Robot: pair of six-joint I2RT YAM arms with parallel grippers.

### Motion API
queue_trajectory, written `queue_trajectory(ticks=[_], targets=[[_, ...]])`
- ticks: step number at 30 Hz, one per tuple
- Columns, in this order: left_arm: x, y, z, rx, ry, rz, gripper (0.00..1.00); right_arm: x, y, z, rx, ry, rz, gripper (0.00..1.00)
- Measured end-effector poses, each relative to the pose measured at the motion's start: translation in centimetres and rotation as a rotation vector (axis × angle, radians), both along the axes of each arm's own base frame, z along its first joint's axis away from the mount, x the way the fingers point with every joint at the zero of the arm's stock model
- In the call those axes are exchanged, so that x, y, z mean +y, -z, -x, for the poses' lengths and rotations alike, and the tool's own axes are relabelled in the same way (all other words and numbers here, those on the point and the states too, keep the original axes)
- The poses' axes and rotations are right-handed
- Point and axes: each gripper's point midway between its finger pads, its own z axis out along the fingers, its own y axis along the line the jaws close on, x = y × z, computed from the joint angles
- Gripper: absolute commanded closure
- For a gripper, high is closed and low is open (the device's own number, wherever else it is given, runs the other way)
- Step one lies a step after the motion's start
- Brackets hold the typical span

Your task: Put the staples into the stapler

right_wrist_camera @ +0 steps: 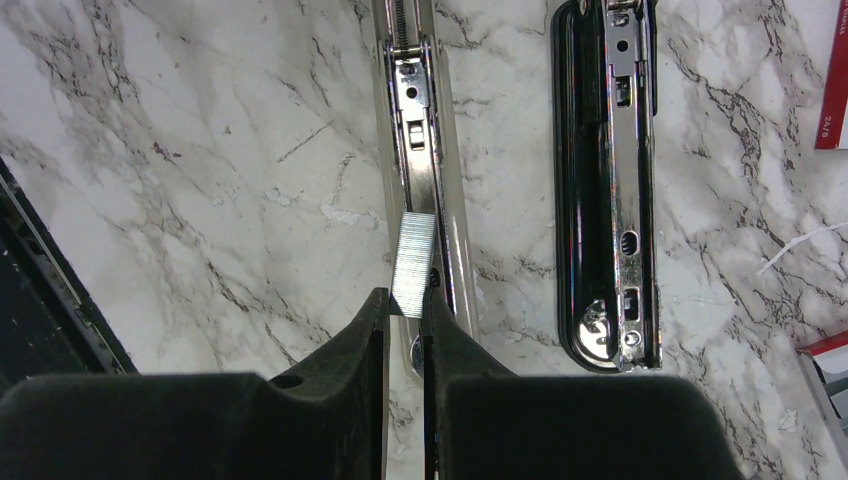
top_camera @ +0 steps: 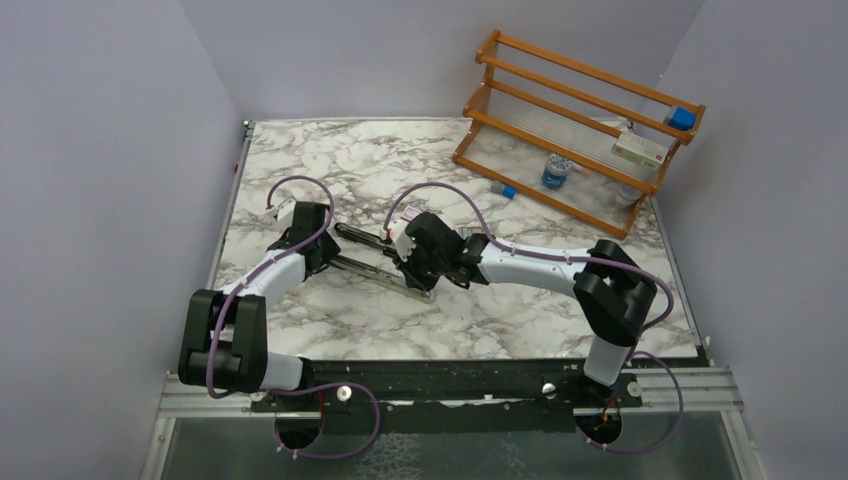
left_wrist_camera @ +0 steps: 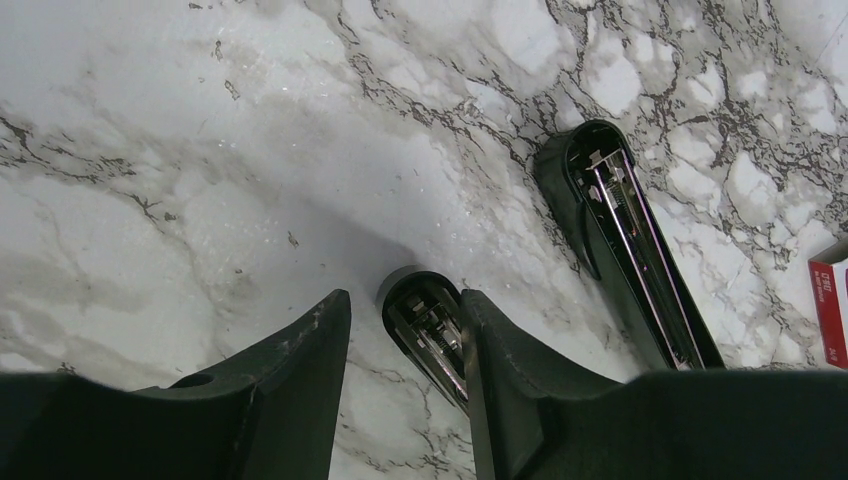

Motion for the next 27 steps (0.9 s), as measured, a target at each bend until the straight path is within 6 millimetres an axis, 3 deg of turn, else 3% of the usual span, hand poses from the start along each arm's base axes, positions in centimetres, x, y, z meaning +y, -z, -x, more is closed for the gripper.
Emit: queue_trajectory(ticks=[27], targets=[[-0.12,0.03,-0.42,-0.012,0.002,0.004,0.55,0.16,0.01,-0.17,-0.012,-0.015,0.004,0.99]])
